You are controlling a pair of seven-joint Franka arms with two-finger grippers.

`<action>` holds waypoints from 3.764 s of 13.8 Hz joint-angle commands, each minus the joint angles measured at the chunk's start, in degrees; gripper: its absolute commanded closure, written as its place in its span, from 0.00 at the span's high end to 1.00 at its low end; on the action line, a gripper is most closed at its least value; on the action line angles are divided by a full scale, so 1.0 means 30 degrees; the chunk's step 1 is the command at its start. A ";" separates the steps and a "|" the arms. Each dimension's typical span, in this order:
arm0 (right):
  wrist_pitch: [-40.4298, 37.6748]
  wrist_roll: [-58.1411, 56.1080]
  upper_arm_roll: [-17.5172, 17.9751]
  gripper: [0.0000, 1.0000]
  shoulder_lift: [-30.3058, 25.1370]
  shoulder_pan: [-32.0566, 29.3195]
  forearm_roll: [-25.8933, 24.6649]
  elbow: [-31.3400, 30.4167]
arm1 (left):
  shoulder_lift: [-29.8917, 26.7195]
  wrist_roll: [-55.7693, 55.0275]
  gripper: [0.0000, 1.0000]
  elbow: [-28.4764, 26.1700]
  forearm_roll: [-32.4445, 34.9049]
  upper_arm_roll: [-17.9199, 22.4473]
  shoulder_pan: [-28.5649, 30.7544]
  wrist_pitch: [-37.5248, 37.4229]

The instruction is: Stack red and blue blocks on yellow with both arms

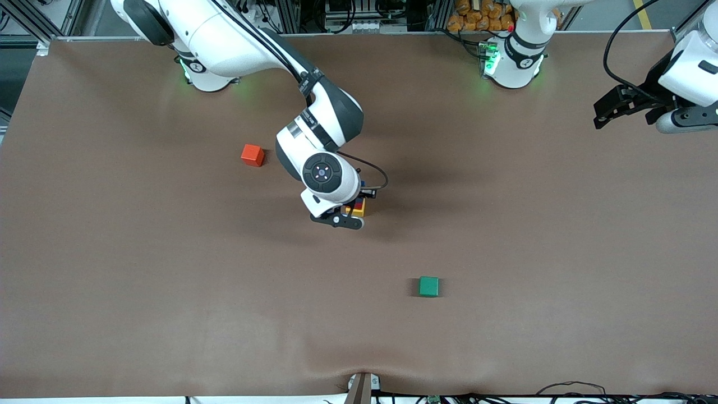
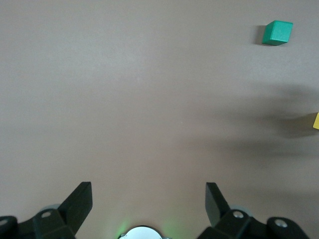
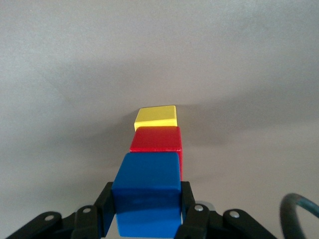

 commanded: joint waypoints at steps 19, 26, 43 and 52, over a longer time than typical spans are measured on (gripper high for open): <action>-0.4739 0.0137 -0.0058 1.00 -0.3234 -0.2900 -0.0020 0.1945 | -0.0699 0.0045 1.00 -0.0515 -0.0314 0.0071 0.0843 -0.0199; -0.9577 -0.1114 -0.0057 1.00 -0.6694 -0.7529 0.0010 0.2033 | -0.0848 0.2419 1.00 -0.0281 -0.0373 0.0100 0.3279 -0.0259; -0.6250 -1.2197 -0.0116 1.00 -1.6883 -1.3131 -0.4415 -0.8265 | -0.0173 0.2243 1.00 0.1126 -0.0343 -0.1746 0.2986 -0.0581; -0.6622 -1.4716 -0.0087 1.00 -1.6224 -1.3248 -0.4385 -0.6499 | 0.0676 0.2447 1.00 0.1888 -0.0402 -0.1922 0.2957 -0.0493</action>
